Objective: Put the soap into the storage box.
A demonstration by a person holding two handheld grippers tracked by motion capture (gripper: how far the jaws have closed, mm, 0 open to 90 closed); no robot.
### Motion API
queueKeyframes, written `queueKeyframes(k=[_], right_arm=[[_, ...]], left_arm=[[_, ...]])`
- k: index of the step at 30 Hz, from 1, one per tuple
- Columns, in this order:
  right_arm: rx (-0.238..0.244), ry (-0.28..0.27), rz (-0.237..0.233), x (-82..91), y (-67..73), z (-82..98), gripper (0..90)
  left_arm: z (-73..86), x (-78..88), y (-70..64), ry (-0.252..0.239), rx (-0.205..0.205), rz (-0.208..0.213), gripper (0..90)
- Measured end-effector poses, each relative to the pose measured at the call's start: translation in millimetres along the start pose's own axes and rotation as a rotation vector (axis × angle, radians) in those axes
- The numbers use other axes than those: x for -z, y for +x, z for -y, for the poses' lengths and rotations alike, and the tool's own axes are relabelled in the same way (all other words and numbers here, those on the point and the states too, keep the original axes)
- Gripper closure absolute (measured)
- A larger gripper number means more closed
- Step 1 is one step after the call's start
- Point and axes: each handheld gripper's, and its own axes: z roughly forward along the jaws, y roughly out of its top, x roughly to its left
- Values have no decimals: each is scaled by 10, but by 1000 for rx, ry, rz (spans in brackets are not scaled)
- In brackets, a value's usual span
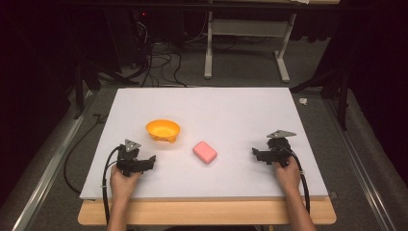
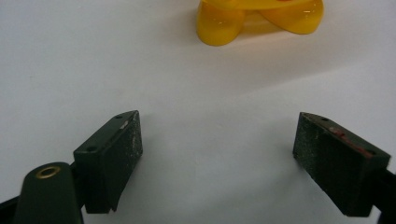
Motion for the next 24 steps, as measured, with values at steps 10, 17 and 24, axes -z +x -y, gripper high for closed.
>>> queueKeyframes(k=[10,17,24], right_arm=[[0,0,0,0,0,0,147],[-1,1,0,1,1,0,147],[-1,1,0,1,1,0,147]], left_arm=[[-18,39,-38,-6,-17,32,160],[-33,124,-83,-45,-9,76,157],[-50,266,-136,-105,2,165,153]])
